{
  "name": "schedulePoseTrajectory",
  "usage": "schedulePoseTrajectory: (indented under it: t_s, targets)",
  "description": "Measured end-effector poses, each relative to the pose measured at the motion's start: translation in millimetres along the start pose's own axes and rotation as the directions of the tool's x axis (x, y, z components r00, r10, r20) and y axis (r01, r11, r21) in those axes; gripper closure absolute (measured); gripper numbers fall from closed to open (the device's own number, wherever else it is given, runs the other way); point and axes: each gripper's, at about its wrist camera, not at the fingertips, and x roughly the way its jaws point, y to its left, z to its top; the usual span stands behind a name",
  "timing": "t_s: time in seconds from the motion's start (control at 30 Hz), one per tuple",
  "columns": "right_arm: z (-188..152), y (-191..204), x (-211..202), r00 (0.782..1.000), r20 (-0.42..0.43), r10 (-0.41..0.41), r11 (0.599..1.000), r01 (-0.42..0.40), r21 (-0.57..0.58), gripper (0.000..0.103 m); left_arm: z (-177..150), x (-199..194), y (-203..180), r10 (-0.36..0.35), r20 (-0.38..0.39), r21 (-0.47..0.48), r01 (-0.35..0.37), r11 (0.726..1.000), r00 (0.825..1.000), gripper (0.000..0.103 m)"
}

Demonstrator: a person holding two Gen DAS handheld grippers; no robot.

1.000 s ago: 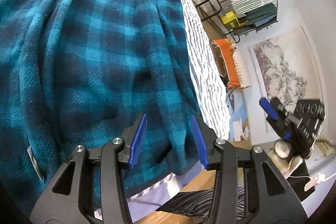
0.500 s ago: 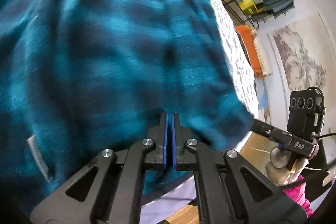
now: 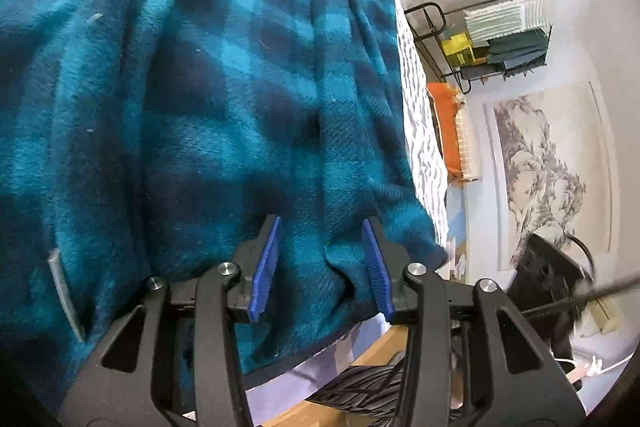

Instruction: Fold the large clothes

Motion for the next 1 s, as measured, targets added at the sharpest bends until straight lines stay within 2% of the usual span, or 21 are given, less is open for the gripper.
schedulePoseTrajectory:
  t_s: [0.07,0.1,0.13,0.23,0.27,0.3,0.37,0.4,0.43,0.5,0.6,0.7,0.83,0.9,0.97,1.0]
  targets:
    - [-7.4,22.5,2.1,1.0,-0.022,-0.02,0.992,0.017,-0.125,0.093,-1.4,1.9,-6.9,0.03,-0.007,0.055,-0.03,0.998,1.0,0.081]
    - [-10.2,29.1,0.3,0.999,-0.023,-0.033,0.986,0.029,-0.164,0.086,-2.4,2.4,-8.4,0.043,-0.018,0.069,-0.042,0.997,0.999,0.101]
    - [-11.6,31.4,-4.1,0.999,-0.016,-0.03,0.984,0.027,-0.175,0.071,-3.7,0.2,-8.7,0.04,-0.018,0.073,-0.039,0.997,0.999,0.101]
    - [-7.9,21.3,-25.2,0.998,0.052,0.028,0.992,-0.022,-0.128,0.069,-5.4,-12.5,-12.2,0.019,0.011,0.073,-0.02,0.997,1.0,0.1]
    - [-6.5,14.2,-35.2,0.994,0.091,0.057,0.994,-0.048,-0.096,0.068,-4.9,-17.9,-14.7,0.013,0.023,0.074,-0.015,0.997,1.0,0.1]
    - [-5.3,6.9,-43.3,0.988,0.127,0.086,0.995,-0.079,-0.057,0.064,-3.0,-21.3,-17.5,0.005,0.029,0.074,-0.007,0.997,1.0,0.094]
    - [-0.5,-11.9,-56.4,0.976,0.187,0.108,0.994,-0.113,0.013,0.061,1.0,-24.5,-21.0,-0.001,0.039,0.078,-0.002,0.997,0.999,0.069]
    - [4.5,-20.9,-58.7,0.972,0.209,0.109,0.991,-0.122,0.049,0.061,3.4,-23.0,-22.0,0.008,0.042,0.074,-0.011,0.997,0.999,0.052]
    - [7.7,-31.2,-61.0,0.97,0.223,0.099,0.988,-0.122,0.092,0.061,4.9,-20.4,-22.9,0.02,0.046,0.066,-0.023,0.998,0.999,0.048]
    - [9.5,-46.7,-57.4,0.971,0.229,0.072,0.979,-0.113,0.172,0.061,7.8,-7.0,-25.0,0.055,0.023,0.057,-0.056,0.997,0.998,0.048]
    - [12.7,-65.6,-42.5,0.981,0.191,0.035,0.962,-0.085,0.259,0.062,3.6,16.4,-29.2,0.09,-0.031,0.087,-0.087,0.992,0.996,0.048]
    - [17.0,-74.6,-27.2,0.989,0.145,0.026,0.952,-0.069,0.299,0.062,-5.1,29.7,-34.5,0.125,-0.066,0.161,-0.112,0.98,0.99,0.103]
    - [17.7,-89.3,-3.1,0.995,0.078,0.068,0.93,-0.091,0.355,0.062,-6.8,13.5,-25.0,0.083,-0.042,0.14,-0.077,0.987,0.996,0.103]
    - [20.3,-91.3,3.1,0.995,0.065,0.077,0.932,-0.095,0.351,0.062,-6.6,5.7,-19.5,0.069,-0.035,0.122,-0.064,0.991,0.997,0.103]
    - [22.2,-89.6,3.7,0.994,0.07,0.089,0.934,-0.108,0.34,0.065,-6.2,1.9,-18.7,0.071,-0.024,0.121,-0.068,0.99,0.997,0.103]
    - [24.2,-90.3,4.2,0.989,0.086,0.124,0.927,-0.146,0.346,0.065,-7.0,-0.5,-18.7,0.065,-0.022,0.121,-0.062,0.991,0.998,0.103]
